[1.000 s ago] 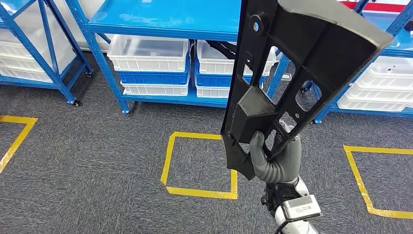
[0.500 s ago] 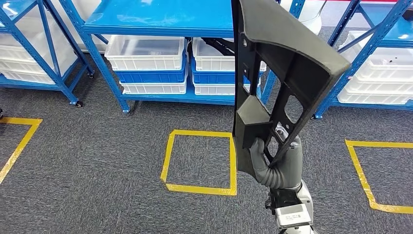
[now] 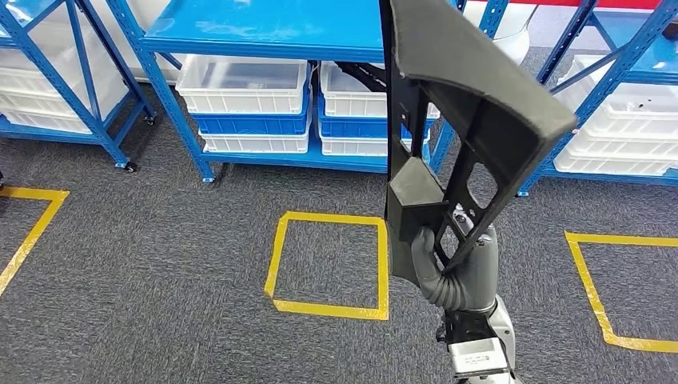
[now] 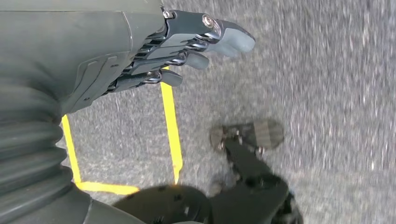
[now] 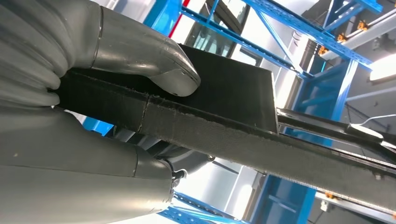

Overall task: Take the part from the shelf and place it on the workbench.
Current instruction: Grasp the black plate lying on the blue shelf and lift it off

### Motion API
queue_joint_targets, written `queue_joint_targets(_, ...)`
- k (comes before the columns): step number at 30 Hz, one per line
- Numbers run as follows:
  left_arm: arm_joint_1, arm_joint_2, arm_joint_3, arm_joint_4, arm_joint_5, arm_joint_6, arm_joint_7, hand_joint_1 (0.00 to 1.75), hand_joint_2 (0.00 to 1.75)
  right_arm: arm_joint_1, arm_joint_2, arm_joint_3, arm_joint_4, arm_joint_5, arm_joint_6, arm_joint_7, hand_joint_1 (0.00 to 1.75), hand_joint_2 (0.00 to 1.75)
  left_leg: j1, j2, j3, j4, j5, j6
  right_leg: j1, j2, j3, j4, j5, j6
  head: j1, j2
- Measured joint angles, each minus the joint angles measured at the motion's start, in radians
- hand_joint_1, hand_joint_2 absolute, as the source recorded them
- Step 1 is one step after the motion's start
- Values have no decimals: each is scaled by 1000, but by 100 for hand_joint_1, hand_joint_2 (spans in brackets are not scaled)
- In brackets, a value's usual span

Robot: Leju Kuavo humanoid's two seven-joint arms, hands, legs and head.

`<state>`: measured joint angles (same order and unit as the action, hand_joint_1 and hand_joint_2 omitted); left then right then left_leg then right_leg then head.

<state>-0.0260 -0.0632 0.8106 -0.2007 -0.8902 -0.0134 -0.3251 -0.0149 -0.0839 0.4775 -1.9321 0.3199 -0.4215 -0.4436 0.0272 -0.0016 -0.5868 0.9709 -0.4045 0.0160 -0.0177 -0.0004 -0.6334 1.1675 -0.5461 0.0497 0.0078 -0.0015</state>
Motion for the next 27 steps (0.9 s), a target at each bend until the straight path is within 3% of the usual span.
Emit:
queue_joint_targets(2,0,-3,0,0,-1,6,0,0,175,2,-3,0,0,5,0,4,175,175,4,-3,-5,1,2,-4,-9,0,-41,89,-28,13,0,0)
queue_joint_targets(3,0,-5,0,0,-2,8,0,0,175,3,-5,0,0,7,0,6,175,175,7,-6,-7,1,4,-7,-15,0,-36,83,-20,26,0,0)
queue_joint_targets(5,-1,-10,1,0,-5,13,-1,0,175,3,-9,0,0,11,0,8,175,175,17,-14,-11,5,6,-20,-30,1,28,-36,29,59,0,0)
queue_joint_targets(6,-1,-10,1,0,-6,16,-1,0,175,3,-10,0,0,12,-1,8,175,175,19,-18,-14,9,6,-30,-33,6,62,-102,51,69,2,0)
queue_joint_targets(7,-2,-10,1,-1,-7,18,-2,0,175,4,-11,0,0,13,-1,8,175,175,19,-22,-16,13,7,-39,-35,10,88,-151,65,67,2,0)
queue_joint_targets(8,-2,-10,1,-1,-8,20,-3,0,175,4,-12,1,-1,14,-2,8,175,175,18,-26,-19,15,8,-48,-33,14,99,-172,70,57,3,0)
queue_joint_targets(10,0,-12,3,-1,-10,23,-5,0,175,6,-13,1,-2,15,-5,7,175,175,18,-30,-21,12,15,-61,-28,13,97,-167,73,27,2,0)
queue_joint_targets(12,2,-14,5,0,-15,25,-6,0,175,7,-13,1,-2,18,-8,8,175,175,22,-23,-30,30,1,-66,-27,8,94,-163,77,9,1,0)
queue_joint_targets(14,1,-15,5,1,-18,26,-7,0,175,8,-13,1,-3,22,-8,7,175,175,20,-9,-72,130,-61,-62,-24,-1,93,-164,80,-5,-2,0)
queue_joint_targets(16,-1,-15,6,1,-19,27,-8,0,175,9,-14,1,-3,25,-8,7,175,175,14,-3,-133,277,-129,-55,-13,-11,93,-163,80,-16,-4,0)
queue_joint_targets(17,-1,-15,6,1,-19,27,-8,0,175,9,-14,1,-3,26,-8,7,175,175,11,-3,-151,322,-143,-50,-8,-16,93,-163,79,-19,-4,0)
queue_joint_targets(18,0,-15,7,1,-20,27,-8,0,175,9,-14,1,-3,26,-8,7,175,175,8,-3,-150,327,-137,-45,-3,-22,94,-163,79,-21,-4,0)
queue_joint_targets(20,-1,-15,7,1,-21,28,-8,0,175,9,-14,1,-3,27,-5,7,175,175,0,12,-93,230,-85,-29,3,-34,99,-163,76,-24,-4,0)
queue_joint_targets(22,-6,-16,7,1,-22,29,-9,0,175,9,-15,1,-3,27,-2,7,175,175,-14,56,-28,108,-46,-14,12,-46,102,-161,72,-24,-4,0)
queue_joint_targets(23,-9,-16,7,1,-22,30,-9,0,175,9,-16,1,-3,27,-1,7,175,175,-20,72,-14,76,-40,-9,16,-54,102,-161,70,-23,-4,0)
queue_joint_targets(24,-12,-16,7,1,-22,30,-10,0,175,9,-17,2,-3,27,0,7,175,175,-26,75,-13,65,-41,-7,20,-64,101,-161,69,-21,-4,0)
queue_joint_targets(26,-14,-18,7,1,-23,31,-10,0,175,9,-18,2,-3,27,0,7,175,175,-28,52,-19,59,-35,2,19,-81,99,-159,65,-16,-4,0)
queue_joint_targets(27,-14,-19,7,1,-23,32,-10,0,175,9,-19,3,-4,27,0,7,175,175,-26,40,-20,56,-31,8,17,-73,94,-148,56,-14,-4,0)
